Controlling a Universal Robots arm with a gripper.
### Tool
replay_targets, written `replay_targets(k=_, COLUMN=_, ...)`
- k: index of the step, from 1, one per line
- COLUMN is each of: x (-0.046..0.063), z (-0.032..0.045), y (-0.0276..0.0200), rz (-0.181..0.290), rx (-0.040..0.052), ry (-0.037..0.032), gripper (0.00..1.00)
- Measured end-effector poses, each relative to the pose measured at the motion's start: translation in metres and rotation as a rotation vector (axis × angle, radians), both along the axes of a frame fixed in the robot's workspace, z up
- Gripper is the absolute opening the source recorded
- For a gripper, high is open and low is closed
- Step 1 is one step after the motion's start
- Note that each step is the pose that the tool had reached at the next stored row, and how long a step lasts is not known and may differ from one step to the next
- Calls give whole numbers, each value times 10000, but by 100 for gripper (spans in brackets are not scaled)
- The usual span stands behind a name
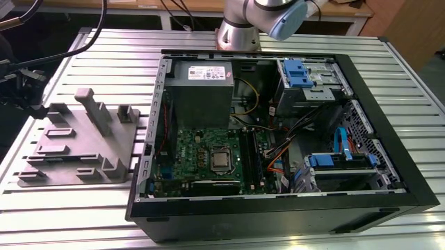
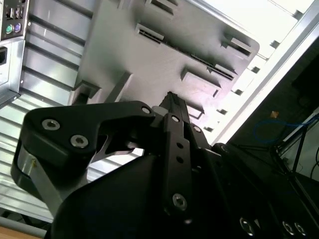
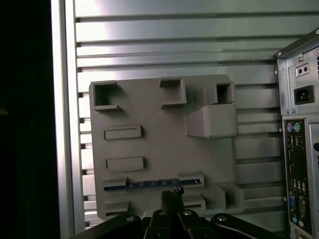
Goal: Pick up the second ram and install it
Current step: 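Reach for the second ram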
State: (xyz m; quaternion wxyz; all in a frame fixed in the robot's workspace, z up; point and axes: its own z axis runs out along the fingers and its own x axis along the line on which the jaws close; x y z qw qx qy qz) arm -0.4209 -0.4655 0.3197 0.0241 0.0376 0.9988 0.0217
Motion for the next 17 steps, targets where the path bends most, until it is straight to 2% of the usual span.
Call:
replay_targets(k=4, x=-15, z=-14, y=0, rz=-1, rx=1, ry=-1, gripper=7)
replay_targets(k=17, x=-67, z=-155, y=0, rz=1, rx=1, ry=-2, gripper=7)
